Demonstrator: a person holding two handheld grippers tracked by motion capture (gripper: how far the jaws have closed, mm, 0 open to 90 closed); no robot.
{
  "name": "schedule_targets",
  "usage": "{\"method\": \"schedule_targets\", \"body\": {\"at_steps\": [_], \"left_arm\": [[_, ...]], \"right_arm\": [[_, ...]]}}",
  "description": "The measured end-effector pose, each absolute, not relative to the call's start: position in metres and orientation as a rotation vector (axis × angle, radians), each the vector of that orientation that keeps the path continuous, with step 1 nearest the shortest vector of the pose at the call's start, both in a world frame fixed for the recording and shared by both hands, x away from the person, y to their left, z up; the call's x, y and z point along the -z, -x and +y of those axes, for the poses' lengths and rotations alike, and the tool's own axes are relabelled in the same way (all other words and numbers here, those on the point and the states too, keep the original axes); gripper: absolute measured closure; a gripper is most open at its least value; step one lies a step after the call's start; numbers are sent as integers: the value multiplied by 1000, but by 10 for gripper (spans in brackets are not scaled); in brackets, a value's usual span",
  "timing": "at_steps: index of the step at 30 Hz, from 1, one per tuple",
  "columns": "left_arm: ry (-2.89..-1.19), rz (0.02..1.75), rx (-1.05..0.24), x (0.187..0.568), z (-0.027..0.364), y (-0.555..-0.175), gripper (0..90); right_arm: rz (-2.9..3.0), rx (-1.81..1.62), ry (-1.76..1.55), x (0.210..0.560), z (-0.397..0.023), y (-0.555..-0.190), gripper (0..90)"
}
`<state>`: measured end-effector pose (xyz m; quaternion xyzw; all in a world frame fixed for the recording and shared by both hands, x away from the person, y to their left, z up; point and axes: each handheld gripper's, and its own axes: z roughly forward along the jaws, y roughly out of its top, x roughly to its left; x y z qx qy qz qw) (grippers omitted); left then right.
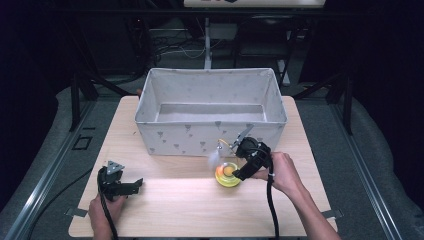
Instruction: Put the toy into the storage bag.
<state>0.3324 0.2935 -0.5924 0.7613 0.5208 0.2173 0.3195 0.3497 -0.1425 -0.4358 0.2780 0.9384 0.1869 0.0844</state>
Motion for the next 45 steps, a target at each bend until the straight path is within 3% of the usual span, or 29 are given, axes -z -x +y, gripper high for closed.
{"method": "schedule_targets", "body": {"at_steps": [8, 17, 28, 45], "left_arm": [[-1999, 1368, -573, 593, 293, -333, 6], [-2001, 1369, -572, 593, 293, -332, 6], [-1998, 1369, -574, 593, 293, -332, 6], [-1999, 1369, -573, 593, 293, -332, 6]], "right_arm": [[2777, -515, -773, 431, -134, -350, 584], [2809, -432, -702, 429, -125, -352, 753], [2833, -385, -645, 427, -115, -354, 875], [2844, -359, -617, 417, -110, -355, 879]]}}
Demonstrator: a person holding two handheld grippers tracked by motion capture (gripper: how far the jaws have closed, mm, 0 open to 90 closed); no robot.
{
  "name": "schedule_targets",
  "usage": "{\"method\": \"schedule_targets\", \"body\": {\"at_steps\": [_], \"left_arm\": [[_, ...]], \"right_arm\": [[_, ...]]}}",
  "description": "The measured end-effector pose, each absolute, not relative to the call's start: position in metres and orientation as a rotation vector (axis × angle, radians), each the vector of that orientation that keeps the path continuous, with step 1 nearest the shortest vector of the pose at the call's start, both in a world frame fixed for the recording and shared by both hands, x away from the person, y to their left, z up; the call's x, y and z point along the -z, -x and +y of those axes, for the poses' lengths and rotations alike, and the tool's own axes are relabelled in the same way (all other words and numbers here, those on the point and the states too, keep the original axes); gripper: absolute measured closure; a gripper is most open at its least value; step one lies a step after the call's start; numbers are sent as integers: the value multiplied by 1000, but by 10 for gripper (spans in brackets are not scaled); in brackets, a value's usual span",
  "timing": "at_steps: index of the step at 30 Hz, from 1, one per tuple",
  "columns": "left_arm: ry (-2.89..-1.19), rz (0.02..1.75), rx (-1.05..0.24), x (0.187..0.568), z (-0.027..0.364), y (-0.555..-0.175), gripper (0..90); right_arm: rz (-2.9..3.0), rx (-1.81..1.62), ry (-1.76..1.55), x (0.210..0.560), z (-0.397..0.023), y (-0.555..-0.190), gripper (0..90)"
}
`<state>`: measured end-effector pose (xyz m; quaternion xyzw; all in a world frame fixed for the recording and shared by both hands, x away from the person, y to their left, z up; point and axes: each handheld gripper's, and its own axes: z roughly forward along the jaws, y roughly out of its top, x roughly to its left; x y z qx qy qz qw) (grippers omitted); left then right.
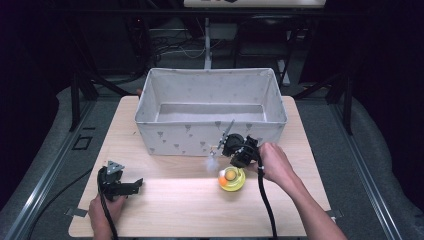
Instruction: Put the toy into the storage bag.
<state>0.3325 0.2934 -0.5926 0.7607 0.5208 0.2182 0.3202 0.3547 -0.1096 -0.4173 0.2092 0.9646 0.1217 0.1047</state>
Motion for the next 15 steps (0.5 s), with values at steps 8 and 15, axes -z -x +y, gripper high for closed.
{"method": "schedule_targets", "body": {"at_steps": [8, 15], "left_arm": [[-1999, 1368, -574, 593, 293, -333, 6], [-1999, 1369, -573, 593, 293, -332, 6]], "right_arm": [[2851, -357, -596, 407, -109, -351, 880], [2843, -337, -605, 401, -110, -353, 879]]}}
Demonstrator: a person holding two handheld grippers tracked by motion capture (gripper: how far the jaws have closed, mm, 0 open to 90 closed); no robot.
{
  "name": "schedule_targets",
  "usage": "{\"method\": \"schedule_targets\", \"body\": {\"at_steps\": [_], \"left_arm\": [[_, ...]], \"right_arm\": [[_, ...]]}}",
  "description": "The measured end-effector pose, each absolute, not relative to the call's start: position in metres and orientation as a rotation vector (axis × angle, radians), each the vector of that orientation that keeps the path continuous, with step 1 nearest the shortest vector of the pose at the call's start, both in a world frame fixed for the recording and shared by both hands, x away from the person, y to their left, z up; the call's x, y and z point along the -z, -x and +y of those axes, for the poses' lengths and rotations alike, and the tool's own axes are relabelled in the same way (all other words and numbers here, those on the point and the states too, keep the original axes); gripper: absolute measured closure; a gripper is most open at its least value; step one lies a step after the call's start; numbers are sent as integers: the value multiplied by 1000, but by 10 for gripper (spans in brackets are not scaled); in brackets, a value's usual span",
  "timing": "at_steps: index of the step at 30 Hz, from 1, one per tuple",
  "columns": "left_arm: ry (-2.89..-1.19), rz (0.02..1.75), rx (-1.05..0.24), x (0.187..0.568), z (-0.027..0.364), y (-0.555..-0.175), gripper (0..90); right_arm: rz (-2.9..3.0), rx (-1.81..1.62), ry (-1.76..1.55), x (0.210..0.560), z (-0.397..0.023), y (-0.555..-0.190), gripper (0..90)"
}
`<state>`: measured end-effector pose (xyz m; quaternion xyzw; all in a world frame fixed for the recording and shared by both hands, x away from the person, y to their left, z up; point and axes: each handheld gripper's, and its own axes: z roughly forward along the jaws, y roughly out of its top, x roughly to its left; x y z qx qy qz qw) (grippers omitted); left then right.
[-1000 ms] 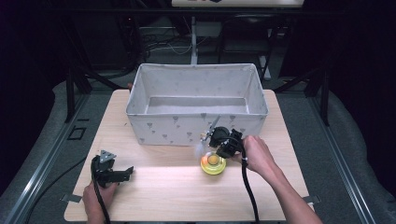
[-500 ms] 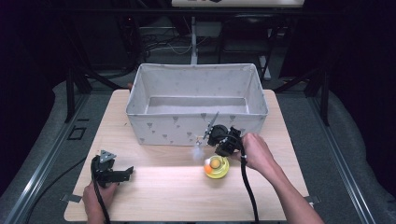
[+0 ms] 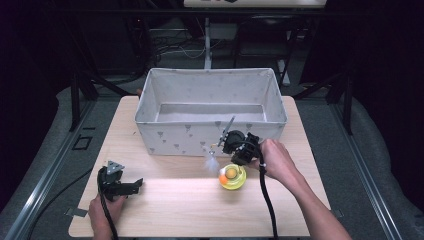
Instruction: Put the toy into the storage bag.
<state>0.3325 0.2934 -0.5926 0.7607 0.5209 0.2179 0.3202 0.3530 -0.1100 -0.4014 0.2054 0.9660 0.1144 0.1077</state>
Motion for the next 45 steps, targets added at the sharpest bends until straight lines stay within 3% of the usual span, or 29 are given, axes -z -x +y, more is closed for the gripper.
{"method": "schedule_targets", "body": {"at_steps": [45], "left_arm": [[-2001, 1369, -571, 592, 293, -332, 6]], "right_arm": [[2846, -375, -575, 342, -110, -356, 881]]}}
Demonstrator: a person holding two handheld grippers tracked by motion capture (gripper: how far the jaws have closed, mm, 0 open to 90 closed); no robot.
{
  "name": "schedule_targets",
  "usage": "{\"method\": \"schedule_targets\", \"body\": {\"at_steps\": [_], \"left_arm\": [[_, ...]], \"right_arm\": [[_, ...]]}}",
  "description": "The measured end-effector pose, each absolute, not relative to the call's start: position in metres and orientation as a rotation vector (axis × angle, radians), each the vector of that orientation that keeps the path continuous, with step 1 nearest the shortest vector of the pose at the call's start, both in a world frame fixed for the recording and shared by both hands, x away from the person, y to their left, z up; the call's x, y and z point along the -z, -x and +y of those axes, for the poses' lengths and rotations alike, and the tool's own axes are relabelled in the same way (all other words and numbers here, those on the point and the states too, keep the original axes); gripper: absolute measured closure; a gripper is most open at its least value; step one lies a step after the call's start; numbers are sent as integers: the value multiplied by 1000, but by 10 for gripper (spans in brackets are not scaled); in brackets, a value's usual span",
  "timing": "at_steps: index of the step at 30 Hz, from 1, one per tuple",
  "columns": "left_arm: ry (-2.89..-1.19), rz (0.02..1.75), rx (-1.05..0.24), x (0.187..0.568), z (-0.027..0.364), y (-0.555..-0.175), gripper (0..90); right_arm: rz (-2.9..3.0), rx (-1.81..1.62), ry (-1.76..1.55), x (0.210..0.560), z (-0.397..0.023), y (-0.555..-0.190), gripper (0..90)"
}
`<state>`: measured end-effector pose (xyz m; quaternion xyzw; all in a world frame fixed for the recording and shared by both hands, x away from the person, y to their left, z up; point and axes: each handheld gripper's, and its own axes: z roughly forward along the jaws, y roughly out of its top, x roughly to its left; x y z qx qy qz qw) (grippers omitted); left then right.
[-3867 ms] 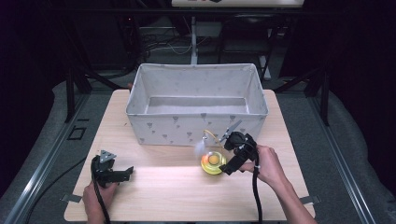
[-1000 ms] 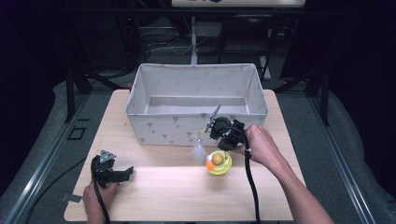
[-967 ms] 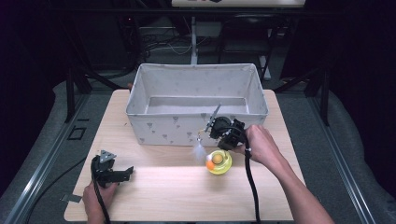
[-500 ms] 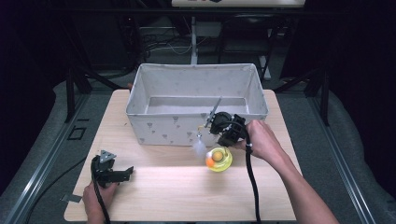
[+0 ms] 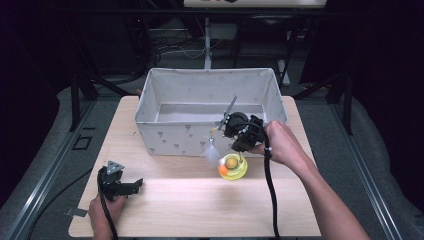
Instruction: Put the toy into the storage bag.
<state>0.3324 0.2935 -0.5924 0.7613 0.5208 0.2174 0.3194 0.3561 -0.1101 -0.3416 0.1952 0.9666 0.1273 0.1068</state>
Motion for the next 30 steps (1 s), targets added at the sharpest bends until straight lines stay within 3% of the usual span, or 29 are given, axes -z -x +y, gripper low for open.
{"method": "schedule_targets", "body": {"at_steps": [30], "left_arm": [[-2001, 1370, -571, 592, 293, -332, 6]], "right_arm": [[2829, -398, -534, 296, -112, -354, 881]]}}
